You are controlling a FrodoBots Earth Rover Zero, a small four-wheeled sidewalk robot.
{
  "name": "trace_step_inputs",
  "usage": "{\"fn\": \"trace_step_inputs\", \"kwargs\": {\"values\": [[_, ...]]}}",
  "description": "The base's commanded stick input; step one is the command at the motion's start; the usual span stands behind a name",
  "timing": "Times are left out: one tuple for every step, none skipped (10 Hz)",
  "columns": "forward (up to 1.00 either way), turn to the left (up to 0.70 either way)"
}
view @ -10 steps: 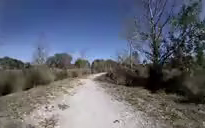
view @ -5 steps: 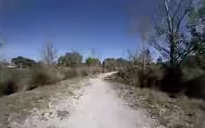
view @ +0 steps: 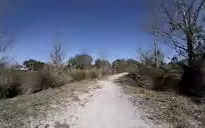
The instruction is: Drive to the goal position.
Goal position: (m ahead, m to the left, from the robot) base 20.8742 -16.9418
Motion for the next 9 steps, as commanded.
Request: {"fn": "trace_step_inputs", "kwargs": {"values": [[0.7,0.0],[0.7,0.0],[0.7,0.0],[0.7,0.0],[0.7,0.0],[0.7,-0.01],[0.7,-0.02],[0.7,-0.03],[0.7,-0.03]]}}
